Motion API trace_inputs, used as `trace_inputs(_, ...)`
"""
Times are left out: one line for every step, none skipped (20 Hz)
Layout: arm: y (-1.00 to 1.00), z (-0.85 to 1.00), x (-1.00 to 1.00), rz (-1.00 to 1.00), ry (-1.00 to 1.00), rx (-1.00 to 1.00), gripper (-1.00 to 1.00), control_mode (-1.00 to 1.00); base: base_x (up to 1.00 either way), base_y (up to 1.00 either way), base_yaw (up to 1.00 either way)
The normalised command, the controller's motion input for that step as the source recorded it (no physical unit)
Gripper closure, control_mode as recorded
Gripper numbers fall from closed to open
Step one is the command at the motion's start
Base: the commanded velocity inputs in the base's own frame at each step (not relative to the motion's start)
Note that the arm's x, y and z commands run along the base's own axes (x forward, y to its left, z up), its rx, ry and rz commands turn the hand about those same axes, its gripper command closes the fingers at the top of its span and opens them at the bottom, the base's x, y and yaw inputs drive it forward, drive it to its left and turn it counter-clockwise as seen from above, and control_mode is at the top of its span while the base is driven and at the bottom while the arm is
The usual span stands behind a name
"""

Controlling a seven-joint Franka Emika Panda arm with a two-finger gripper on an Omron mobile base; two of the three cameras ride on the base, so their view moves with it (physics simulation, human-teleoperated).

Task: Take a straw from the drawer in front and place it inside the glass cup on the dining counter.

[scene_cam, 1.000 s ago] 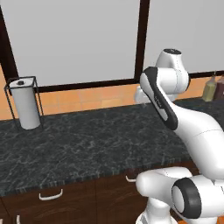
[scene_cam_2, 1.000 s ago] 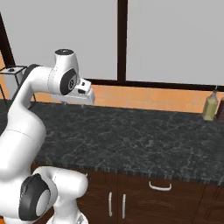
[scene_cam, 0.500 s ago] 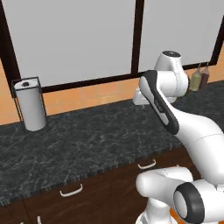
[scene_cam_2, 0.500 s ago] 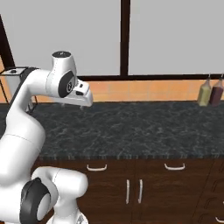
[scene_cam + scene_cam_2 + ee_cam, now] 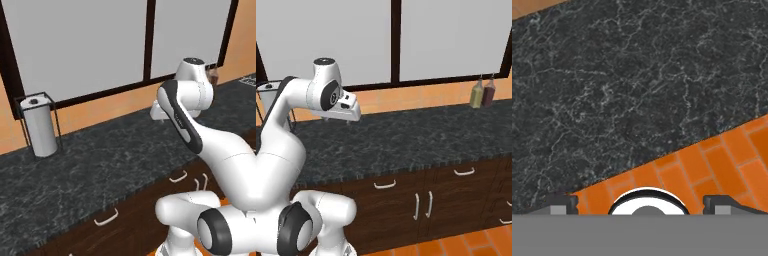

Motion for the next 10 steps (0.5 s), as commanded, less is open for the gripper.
trace_inputs(0.0,0.0,0.0,0.0,0.0,0.0,-1.0,1.0,0.21,0.58,-0.39)
trace_inputs(0.0,0.0,0.0,0.0,0.0,0.0,-1.0,1.0,0.24,0.54,-0.38)
trace_inputs(0.0,0.0,0.0,0.0,0.0,0.0,-1.0,1.0,0.26,0.35,-0.33)
trace_inputs(0.0,0.0,0.0,0.0,0.0,0.0,-1.0,1.0,0.24,0.36,-0.32)
trace_inputs(0.0,0.0,0.0,0.0,0.0,0.0,-1.0,1.0,0.25,0.48,-0.34)
trace_inputs(0.0,0.0,0.0,0.0,0.0,0.0,-1.0,1.0,0.25,0.47,-0.33)
trace_inputs(0.0,0.0,0.0,0.0,0.0,0.0,-1.0,1.0,0.09,0.42,-0.3)
trace_inputs(0.0,0.0,0.0,0.0,0.0,0.0,-1.0,1.0,0.0,0.41,-0.27)
trace_inputs(0.0,0.0,0.0,0.0,0.0,0.0,-1.0,1.0,0.0,0.43,-0.25)
trace_inputs(0.0,0.0,0.0,0.0,0.0,0.0,-1.0,1.0,-0.02,0.44,-0.23)
